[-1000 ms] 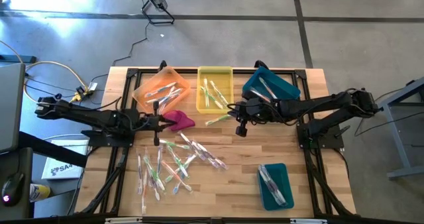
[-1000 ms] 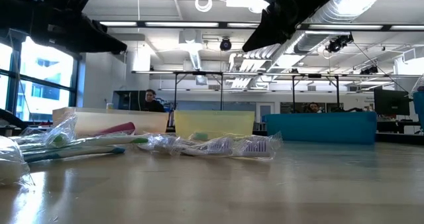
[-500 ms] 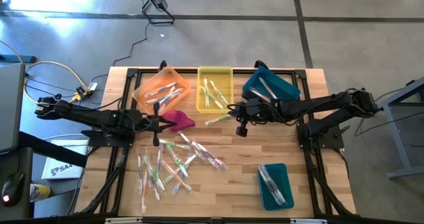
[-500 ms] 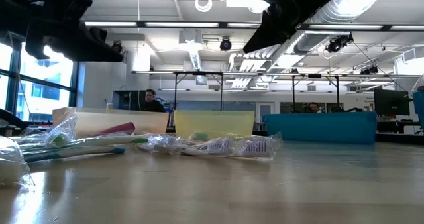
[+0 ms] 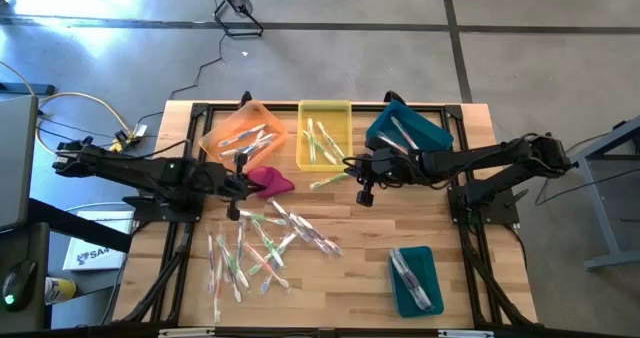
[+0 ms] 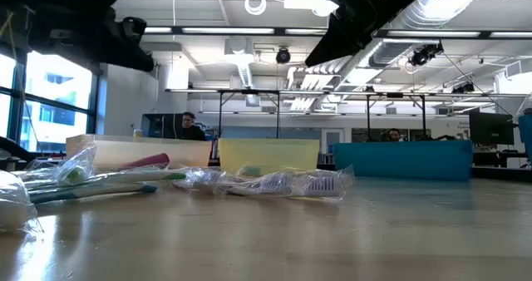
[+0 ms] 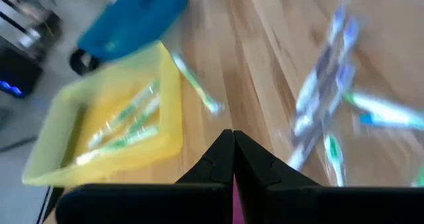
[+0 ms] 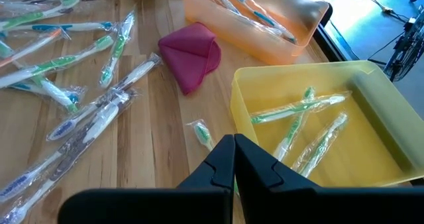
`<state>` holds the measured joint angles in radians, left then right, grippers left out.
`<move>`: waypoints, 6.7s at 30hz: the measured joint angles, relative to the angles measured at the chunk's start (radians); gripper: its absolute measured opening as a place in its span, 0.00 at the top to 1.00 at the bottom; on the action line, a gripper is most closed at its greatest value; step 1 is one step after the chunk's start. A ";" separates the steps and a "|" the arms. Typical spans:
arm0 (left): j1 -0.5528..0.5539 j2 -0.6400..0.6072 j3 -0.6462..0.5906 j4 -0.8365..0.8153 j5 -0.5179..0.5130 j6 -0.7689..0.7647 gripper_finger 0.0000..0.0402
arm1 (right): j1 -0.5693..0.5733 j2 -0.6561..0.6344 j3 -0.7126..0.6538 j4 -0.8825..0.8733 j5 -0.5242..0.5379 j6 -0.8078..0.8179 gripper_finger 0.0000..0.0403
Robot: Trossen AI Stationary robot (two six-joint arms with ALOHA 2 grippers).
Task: Pick & Place Toothbrushes
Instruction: Put the green toothbrush into the yellow bin
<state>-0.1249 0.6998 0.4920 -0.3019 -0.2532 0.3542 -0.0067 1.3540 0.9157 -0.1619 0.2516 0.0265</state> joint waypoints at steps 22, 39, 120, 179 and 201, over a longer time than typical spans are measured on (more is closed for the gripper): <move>0.000 0.393 0.192 -0.451 0.289 -0.122 1.00 | 0.000 0.000 0.000 -0.018 0.002 -0.005 0.99; 0.000 0.394 0.192 -0.502 0.248 -0.180 0.70 | 0.000 0.000 0.000 -0.019 0.003 -0.005 0.99; 0.000 0.505 -0.010 -0.220 0.336 -0.204 0.97 | 0.000 0.000 0.000 -0.023 0.000 0.005 0.99; 0.498 0.506 0.694 -0.439 0.477 0.401 0.97 | 0.000 0.000 0.000 -0.058 -0.072 0.002 0.99; 0.583 0.507 0.695 -0.147 0.680 0.287 0.97 | 0.000 0.000 0.000 0.135 -0.072 -0.065 0.99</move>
<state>0.4583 1.2064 1.1866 -0.4487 0.4270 0.6408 -0.0067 1.3537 0.9154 -0.0267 0.1799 -0.0381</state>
